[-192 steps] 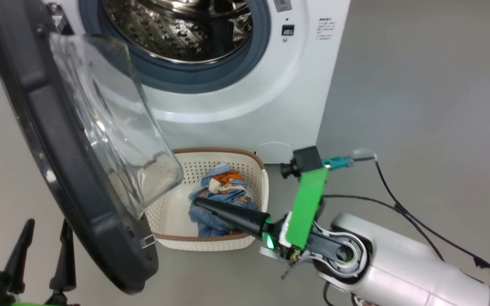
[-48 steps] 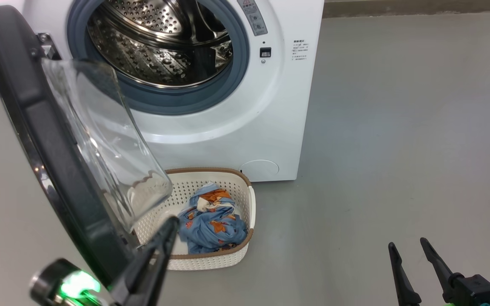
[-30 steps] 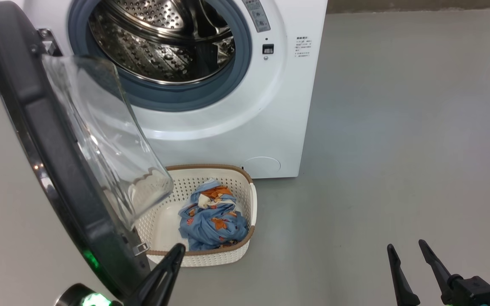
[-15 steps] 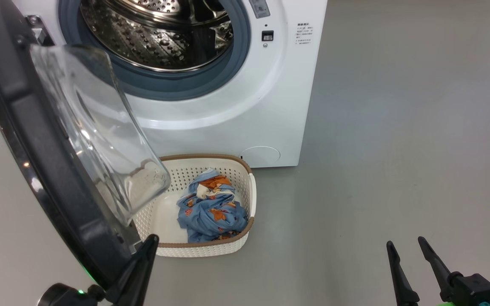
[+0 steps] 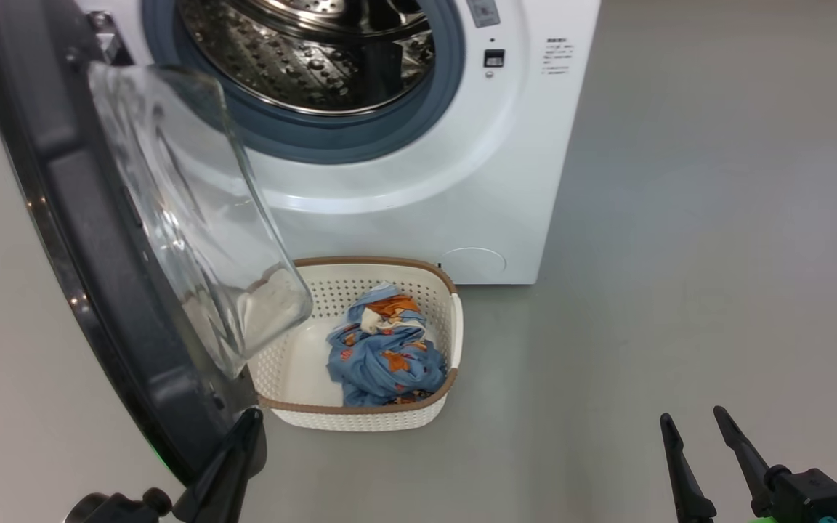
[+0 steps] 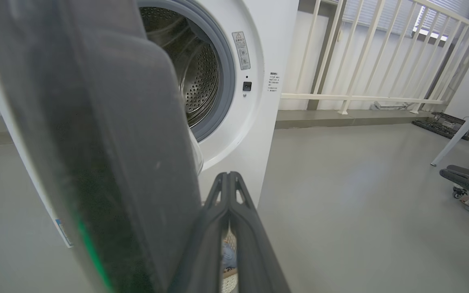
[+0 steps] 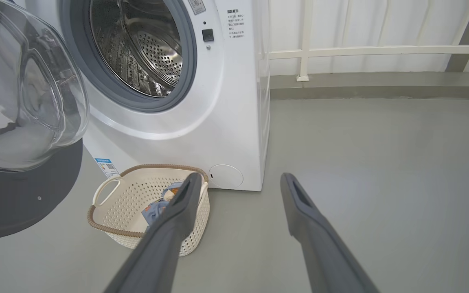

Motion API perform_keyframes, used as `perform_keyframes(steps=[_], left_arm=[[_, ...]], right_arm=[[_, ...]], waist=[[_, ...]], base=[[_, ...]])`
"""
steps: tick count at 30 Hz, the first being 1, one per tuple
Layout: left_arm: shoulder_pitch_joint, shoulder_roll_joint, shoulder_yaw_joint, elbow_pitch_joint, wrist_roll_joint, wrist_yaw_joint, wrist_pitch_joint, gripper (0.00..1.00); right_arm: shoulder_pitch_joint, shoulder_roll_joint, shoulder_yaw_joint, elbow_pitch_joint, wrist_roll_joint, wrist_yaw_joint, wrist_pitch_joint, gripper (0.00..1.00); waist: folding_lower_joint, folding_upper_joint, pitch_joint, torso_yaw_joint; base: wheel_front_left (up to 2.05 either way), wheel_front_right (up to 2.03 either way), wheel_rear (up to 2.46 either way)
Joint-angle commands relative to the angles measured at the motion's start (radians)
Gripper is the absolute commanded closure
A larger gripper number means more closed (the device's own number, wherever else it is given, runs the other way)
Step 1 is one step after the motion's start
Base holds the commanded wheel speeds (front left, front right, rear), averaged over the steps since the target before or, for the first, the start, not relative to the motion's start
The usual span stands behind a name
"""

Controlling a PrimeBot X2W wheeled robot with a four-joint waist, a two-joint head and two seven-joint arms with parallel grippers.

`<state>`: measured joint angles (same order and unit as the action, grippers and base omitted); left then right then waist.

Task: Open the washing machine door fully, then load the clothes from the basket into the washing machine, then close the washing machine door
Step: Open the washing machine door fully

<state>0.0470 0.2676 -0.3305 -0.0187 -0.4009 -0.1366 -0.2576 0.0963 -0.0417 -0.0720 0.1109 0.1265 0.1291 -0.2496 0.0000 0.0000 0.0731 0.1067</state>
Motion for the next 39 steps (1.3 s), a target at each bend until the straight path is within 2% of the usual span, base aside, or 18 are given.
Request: perform_keyframes(steps=[1, 8, 17, 22, 39], left_arm=[[-0.045, 0.021, 0.064, -0.005, -0.006, 0.006, -0.004, 1.0], [-0.032, 0.011, 0.136, 0.03, -0.005, 0.006, -0.004, 1.0], [-0.024, -0.011, 0.294, 0.115, -0.007, 0.022, -0.004, 1.0], [-0.037, -0.006, 0.38, 0.166, -0.023, 0.036, -0.004, 1.0], [-0.196, 0.039, 0.649, 0.372, -0.106, 0.029, -0.004, 1.0]], right_arm=[[-0.042, -0.009, 0.029, -0.019, 0.01, 0.002, -0.012, 0.0], [-0.049, -0.009, 0.03, -0.008, 0.01, 0.002, -0.012, 0.0], [-0.055, -0.009, 0.031, 0.003, 0.012, 0.002, -0.012, 0.0], [-0.06, -0.009, 0.037, 0.004, 0.011, 0.002, -0.012, 0.0], [-0.078, -0.009, 0.037, -0.031, -0.027, 0.002, 0.004, 0.0]], waist=[[0.0, 0.0, -0.001, 0.021], [0.0, 0.0, -0.004, 0.073], [0.0, 0.0, -0.007, 0.119], [0.0, 0.0, 0.0, 0.122], [0.0, 0.0, 0.07, 0.095]], base=[[0.0, 0.0, 0.0], [0.0, 0.0, 0.0], [0.0, 0.0, 0.0], [0.0, 0.0, 0.0], [0.0, 0.0, 0.0]])
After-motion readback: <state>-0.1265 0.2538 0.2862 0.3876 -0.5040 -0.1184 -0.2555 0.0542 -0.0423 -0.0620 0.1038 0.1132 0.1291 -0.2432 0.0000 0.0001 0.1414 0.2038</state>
